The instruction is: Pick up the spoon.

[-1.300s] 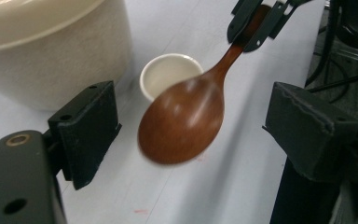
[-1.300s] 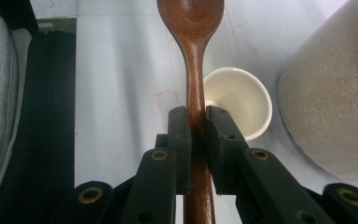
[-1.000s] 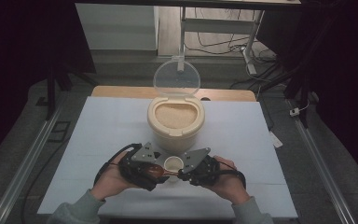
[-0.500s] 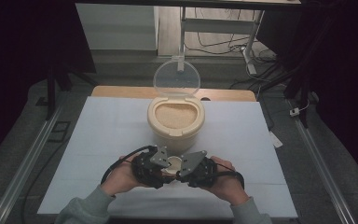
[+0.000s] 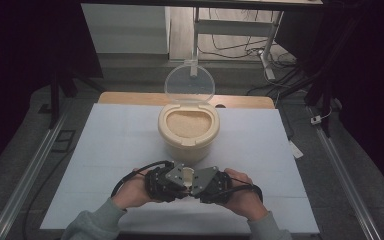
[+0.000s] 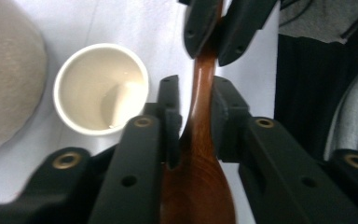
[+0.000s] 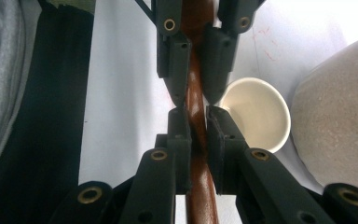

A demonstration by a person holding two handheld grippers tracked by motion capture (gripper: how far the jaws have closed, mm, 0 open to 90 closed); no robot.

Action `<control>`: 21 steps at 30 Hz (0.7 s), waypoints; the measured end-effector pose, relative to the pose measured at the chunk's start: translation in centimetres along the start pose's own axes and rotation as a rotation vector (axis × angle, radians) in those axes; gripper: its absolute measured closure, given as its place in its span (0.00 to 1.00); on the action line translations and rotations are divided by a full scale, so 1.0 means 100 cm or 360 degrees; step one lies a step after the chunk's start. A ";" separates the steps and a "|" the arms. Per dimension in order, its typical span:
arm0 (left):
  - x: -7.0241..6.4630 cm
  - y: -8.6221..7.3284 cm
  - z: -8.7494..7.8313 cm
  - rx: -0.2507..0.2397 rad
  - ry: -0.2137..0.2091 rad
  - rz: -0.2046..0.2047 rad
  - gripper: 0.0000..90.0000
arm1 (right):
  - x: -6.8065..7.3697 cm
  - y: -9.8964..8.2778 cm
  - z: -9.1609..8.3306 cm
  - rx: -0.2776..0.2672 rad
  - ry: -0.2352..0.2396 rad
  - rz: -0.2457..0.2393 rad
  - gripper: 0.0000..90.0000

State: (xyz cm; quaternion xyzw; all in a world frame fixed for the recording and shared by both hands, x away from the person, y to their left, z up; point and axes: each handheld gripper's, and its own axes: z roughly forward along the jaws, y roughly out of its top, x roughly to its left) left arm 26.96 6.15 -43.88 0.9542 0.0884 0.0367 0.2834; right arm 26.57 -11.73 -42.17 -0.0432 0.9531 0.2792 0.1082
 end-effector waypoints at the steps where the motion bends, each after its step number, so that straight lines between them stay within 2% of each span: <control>1: 0.000 0.000 0.001 0.0001 -0.0004 -0.0001 0.86 | 0.000 0.000 0.000 0.0023 0.0011 -0.0009 0.89; 5: -0.002 -0.001 0.004 0.0001 0.0040 0.0013 0.87 | 0.000 -0.001 0.002 0.0022 -0.0010 0.0006 0.88; 6: -0.003 -0.001 0.004 -0.0010 0.0097 0.0003 0.87 | -0.001 -0.003 0.000 -0.0007 -0.0036 0.0025 0.87; 7: -0.003 -0.001 0.004 -0.0010 0.0097 0.0003 0.87 | -0.001 -0.003 0.000 -0.0007 -0.0036 0.0025 0.87; 8: -0.003 -0.002 0.004 -0.0012 0.0166 -0.0001 0.87 | -0.003 -0.006 -0.006 -0.0091 -0.0123 0.0083 0.80; 9: -0.003 -0.003 0.003 -0.0024 0.0183 -0.0006 0.87 | -0.005 -0.008 -0.011 -0.0157 -0.0152 0.0125 0.77; 10: -0.003 -0.003 0.003 -0.0024 0.0183 -0.0006 0.87 | -0.005 -0.008 -0.011 -0.0157 -0.0152 0.0125 0.77; 11: -0.003 -0.004 0.002 -0.0058 0.0227 -0.0019 0.87 | -0.008 -0.012 -0.021 -0.0266 -0.0232 0.0229 0.73; 12: -0.003 -0.004 0.002 -0.0058 0.0227 -0.0019 0.87 | -0.010 -0.014 -0.026 -0.0311 -0.0260 0.0277 0.70; 13: -0.003 -0.005 0.000 -0.0088 0.0275 -0.0036 0.87 | -0.010 -0.016 -0.030 -0.0352 -0.0285 0.0333 0.67; 14: -0.003 -0.005 0.000 -0.0088 0.0275 -0.0036 0.87 | -0.011 -0.018 -0.032 -0.0386 -0.0332 0.0383 0.65; 15: -0.003 -0.005 -0.001 -0.0108 0.0293 -0.0044 0.87 | -0.011 -0.018 -0.032 -0.0386 -0.0332 0.0383 0.65; 16: -0.003 -0.006 -0.003 -0.0123 0.0306 -0.0054 0.87 | -0.011 -0.023 -0.037 -0.0443 -0.0393 0.0493 0.61; 17: -0.003 -0.006 -0.004 -0.0135 0.0316 -0.0061 0.87 | -0.011 -0.023 -0.037 -0.0443 -0.0393 0.0493 0.61; 18: -0.003 -0.007 -0.005 -0.0149 0.0330 -0.0065 0.87 | -0.012 -0.029 -0.041 -0.0505 -0.0437 0.0611 0.57; 19: -0.003 -0.007 -0.006 -0.0158 0.0341 -0.0067 0.87 | -0.013 -0.032 -0.043 -0.0541 -0.0448 0.0671 0.56; 20: -0.003 -0.007 -0.006 -0.0166 0.0345 -0.0070 0.87 | -0.013 -0.032 -0.043 -0.0541 -0.0448 0.0671 0.56; 21: -0.003 -0.008 -0.007 -0.0176 0.0352 -0.0076 0.87 | -0.014 -0.037 -0.045 -0.0557 -0.0482 0.0749 0.52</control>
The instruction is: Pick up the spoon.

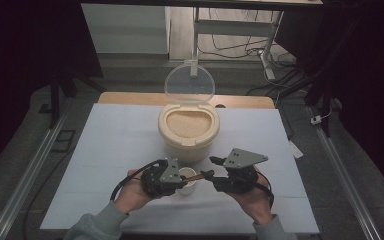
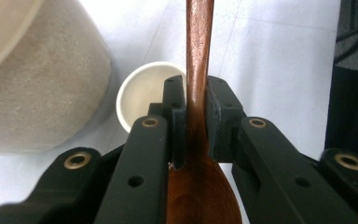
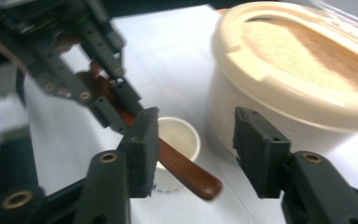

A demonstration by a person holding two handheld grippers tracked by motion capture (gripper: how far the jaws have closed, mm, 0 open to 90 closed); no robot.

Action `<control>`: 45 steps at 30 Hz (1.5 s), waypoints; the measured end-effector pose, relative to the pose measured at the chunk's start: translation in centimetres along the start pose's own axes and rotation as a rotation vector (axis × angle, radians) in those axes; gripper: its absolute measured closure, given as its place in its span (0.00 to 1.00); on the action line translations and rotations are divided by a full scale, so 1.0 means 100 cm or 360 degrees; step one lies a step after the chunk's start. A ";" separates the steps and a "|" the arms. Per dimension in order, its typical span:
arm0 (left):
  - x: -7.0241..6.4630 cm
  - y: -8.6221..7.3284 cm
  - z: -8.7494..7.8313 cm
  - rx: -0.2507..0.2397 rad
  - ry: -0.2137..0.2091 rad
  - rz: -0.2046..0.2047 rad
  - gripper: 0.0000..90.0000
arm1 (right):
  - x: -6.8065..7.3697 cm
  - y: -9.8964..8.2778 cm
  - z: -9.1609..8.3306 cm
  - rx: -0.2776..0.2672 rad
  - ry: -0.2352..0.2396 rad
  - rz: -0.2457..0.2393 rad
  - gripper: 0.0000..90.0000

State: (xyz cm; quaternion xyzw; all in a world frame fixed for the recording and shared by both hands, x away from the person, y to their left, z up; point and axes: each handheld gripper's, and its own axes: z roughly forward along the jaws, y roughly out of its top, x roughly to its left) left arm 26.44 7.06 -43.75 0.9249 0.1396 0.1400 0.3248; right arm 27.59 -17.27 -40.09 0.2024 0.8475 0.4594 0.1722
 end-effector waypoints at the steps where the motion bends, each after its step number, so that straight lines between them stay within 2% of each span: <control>1: 0.000 0.000 0.000 -0.0007 0.0009 -0.0004 0.87 | 0.000 0.000 0.000 0.0000 0.0000 0.0000 0.52; 6: 0.001 -0.002 -0.003 -0.0046 0.0047 -0.0025 0.87 | -0.004 -0.005 -0.007 -0.0069 -0.0106 0.0153 0.43; 11: 0.002 -0.002 -0.006 -0.0097 0.0087 -0.0046 0.87 | -0.005 -0.010 -0.010 -0.0096 -0.0163 0.0227 0.39; 12: 0.002 -0.002 -0.007 -0.0107 0.0093 -0.0052 0.87 | -0.005 -0.011 -0.011 -0.0109 -0.0163 0.0247 0.39; 13: 0.002 -0.003 -0.008 -0.0123 0.0105 -0.0058 0.87 | -0.006 -0.014 -0.011 -0.0135 -0.0147 0.0305 0.39; 16: 0.003 -0.003 -0.009 -0.0138 0.0121 -0.0062 0.87 | -0.007 -0.016 -0.010 -0.0145 -0.0130 0.0332 0.37; 19: 0.003 -0.003 -0.010 -0.0155 0.0133 -0.0071 0.87 | -0.005 -0.021 -0.006 -0.0141 -0.0151 0.0377 0.37; 23: 0.002 -0.003 -0.010 -0.0177 0.0157 -0.0077 0.87 | -0.003 -0.023 0.000 -0.0166 -0.0113 0.0465 0.35; 27: 0.001 -0.003 -0.010 -0.0194 0.0168 -0.0080 0.87 | 0.000 -0.024 0.006 -0.0168 -0.0098 0.0496 0.35; 30: 0.000 -0.002 -0.009 -0.0205 0.0177 -0.0076 0.87 | 0.002 -0.026 0.011 -0.0183 -0.0087 0.0549 0.35; 31: -0.001 -0.002 -0.009 -0.0210 0.0177 -0.0076 0.87 | 0.002 -0.027 0.013 -0.0226 -0.0070 0.0606 0.36; 34: -0.005 0.000 -0.008 -0.0234 0.0196 -0.0062 0.87 | 0.005 -0.026 0.016 -0.0275 -0.0052 0.0674 0.39; 38: -0.008 0.002 -0.008 -0.0250 0.0205 -0.0049 0.87 | 0.008 -0.025 0.017 -0.0300 -0.0048 0.0714 0.43; 39: -0.008 0.003 -0.009 -0.0253 0.0204 -0.0050 0.87 | 0.009 -0.025 0.018 -0.0310 -0.0047 0.0724 0.47; 45: -0.010 0.004 -0.009 -0.0264 0.0200 -0.0037 0.87 | 0.008 -0.025 0.016 -0.0345 -0.0046 0.0773 0.53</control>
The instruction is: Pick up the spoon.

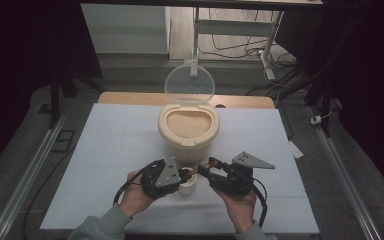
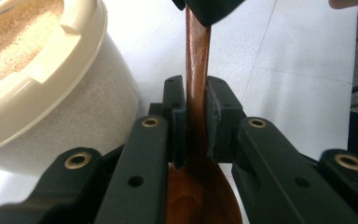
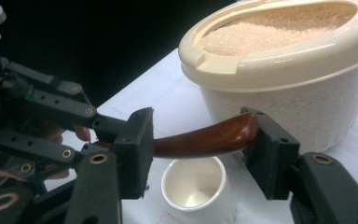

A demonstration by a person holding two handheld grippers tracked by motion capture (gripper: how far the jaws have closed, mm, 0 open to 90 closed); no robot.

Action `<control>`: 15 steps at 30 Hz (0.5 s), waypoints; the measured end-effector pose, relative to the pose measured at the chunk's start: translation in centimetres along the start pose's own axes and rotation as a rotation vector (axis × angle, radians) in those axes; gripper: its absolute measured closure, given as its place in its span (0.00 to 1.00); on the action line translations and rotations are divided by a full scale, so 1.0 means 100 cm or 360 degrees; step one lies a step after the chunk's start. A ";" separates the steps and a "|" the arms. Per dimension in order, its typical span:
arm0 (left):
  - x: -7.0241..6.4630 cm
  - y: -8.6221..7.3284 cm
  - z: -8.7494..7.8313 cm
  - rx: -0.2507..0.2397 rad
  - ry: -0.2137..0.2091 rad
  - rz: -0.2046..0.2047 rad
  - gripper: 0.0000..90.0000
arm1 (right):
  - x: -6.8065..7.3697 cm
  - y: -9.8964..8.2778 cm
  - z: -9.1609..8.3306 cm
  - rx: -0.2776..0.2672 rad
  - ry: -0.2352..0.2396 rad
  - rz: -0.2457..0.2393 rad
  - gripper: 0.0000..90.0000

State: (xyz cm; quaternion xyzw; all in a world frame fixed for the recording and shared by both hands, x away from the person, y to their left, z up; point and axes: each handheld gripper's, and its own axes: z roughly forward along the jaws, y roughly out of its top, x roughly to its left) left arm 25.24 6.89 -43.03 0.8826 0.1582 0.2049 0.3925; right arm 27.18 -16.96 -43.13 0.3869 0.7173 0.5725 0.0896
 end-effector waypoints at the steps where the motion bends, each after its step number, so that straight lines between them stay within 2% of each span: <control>1: 0.000 0.000 0.000 -0.0002 0.0002 0.0002 0.87 | 0.000 0.000 -0.001 -0.0009 -0.0009 0.0005 0.57; 12: -0.001 0.000 0.000 0.0012 0.0019 0.0014 0.88 | 0.002 0.000 -0.002 -0.0082 0.0028 0.0049 0.71; 15: 0.000 -0.001 -0.001 0.0011 0.0022 0.0015 0.88 | 0.003 0.000 -0.003 -0.0112 0.0085 0.0060 0.77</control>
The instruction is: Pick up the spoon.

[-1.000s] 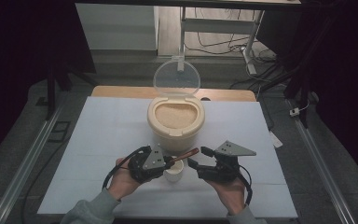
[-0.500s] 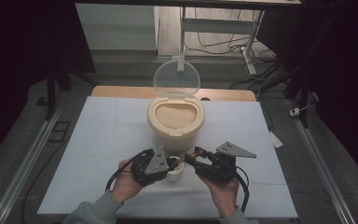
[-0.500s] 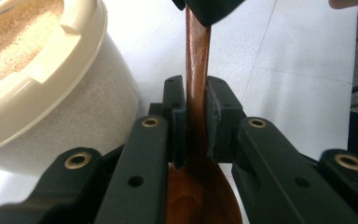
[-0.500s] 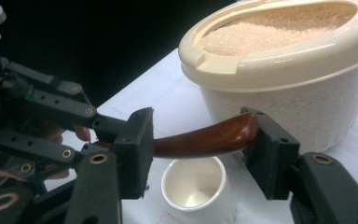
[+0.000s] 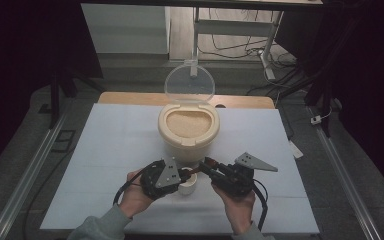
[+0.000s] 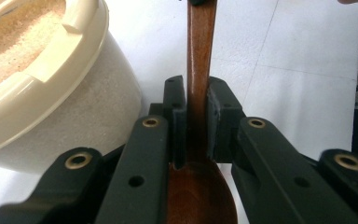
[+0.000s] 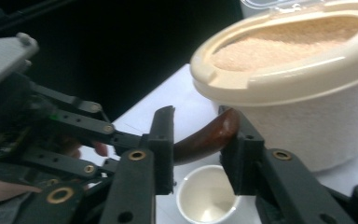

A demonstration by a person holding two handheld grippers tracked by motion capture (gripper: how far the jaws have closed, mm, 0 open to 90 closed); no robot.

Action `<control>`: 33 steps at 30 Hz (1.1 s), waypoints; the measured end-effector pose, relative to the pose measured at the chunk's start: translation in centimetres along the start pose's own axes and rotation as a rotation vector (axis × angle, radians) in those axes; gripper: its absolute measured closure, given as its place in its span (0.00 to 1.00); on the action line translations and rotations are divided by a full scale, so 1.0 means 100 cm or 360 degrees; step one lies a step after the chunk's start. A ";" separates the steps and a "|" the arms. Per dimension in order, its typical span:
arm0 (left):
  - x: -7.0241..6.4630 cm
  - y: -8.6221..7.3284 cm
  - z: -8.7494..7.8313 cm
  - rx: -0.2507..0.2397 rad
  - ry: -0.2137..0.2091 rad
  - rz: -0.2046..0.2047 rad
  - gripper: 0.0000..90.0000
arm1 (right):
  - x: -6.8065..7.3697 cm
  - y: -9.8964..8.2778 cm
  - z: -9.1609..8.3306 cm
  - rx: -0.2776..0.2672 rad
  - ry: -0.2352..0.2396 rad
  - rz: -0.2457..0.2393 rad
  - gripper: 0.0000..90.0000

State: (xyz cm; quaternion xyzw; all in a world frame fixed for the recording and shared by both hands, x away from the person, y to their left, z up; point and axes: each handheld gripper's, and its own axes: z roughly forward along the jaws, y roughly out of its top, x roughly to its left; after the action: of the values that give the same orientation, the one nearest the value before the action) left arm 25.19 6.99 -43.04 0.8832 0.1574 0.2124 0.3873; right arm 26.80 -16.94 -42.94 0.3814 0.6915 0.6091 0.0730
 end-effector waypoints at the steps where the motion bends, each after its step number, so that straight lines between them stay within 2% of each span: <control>1: 0.000 0.000 0.000 0.0000 0.0000 0.0000 0.88 | 0.000 0.000 0.000 0.0000 0.0000 0.0000 0.77; 2: 0.000 0.000 0.000 0.0001 0.0000 0.0002 0.88 | 0.000 0.000 0.000 -0.0013 0.0041 0.0008 0.81; 6: -0.002 0.000 0.003 0.0021 0.0006 0.0020 0.88 | 0.001 0.001 -0.001 -0.0017 0.0096 0.0001 0.87; 8: -0.002 -0.001 0.004 0.0024 0.0005 0.0022 0.88 | 0.004 0.002 -0.001 -0.0027 0.0150 -0.0010 0.92; 11: -0.001 -0.001 0.003 0.0010 -0.0002 0.0014 0.88 | 0.006 0.003 -0.002 -0.0037 0.0159 -0.0056 0.92; 17: 0.002 -0.001 0.002 -0.0027 -0.0028 -0.0054 0.85 | 0.005 0.003 -0.003 -0.0066 0.0180 -0.0066 0.92; 19: 0.004 -0.003 0.002 -0.0054 -0.0032 -0.0104 0.75 | 0.005 0.004 -0.005 -0.0087 0.0184 -0.0082 0.93; 22: 0.008 -0.006 -0.001 -0.0092 -0.0046 -0.0180 0.58 | 0.002 0.005 -0.008 -0.0122 0.0192 -0.0064 0.93; 23: 0.009 -0.007 -0.002 -0.0103 -0.0042 -0.0204 0.58 | 0.002 0.005 -0.008 -0.0122 0.0192 -0.0064 0.93; 25: 0.010 -0.010 -0.007 -0.0124 -0.0038 -0.0245 0.45 | -0.001 0.006 -0.011 -0.0154 0.0210 -0.0057 0.93; 26: 0.012 -0.016 -0.012 -0.0137 -0.0046 -0.0285 0.43 | -0.001 0.007 -0.013 -0.0162 0.0216 -0.0060 0.93; 28: 0.013 -0.019 -0.015 -0.0138 -0.0044 -0.0303 0.38 | -0.003 0.009 -0.016 -0.0175 0.0218 -0.0071 0.93; 33: 0.020 -0.044 -0.031 -0.0126 -0.0010 -0.0407 0.33 | -0.004 0.013 -0.022 -0.0202 0.0209 -0.0105 0.93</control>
State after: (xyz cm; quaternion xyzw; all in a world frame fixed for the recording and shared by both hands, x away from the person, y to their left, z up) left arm 24.88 12.65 -44.00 0.8407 0.2590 0.1646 0.4462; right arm 26.43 -18.99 -41.34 0.3123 0.6671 0.6726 0.0714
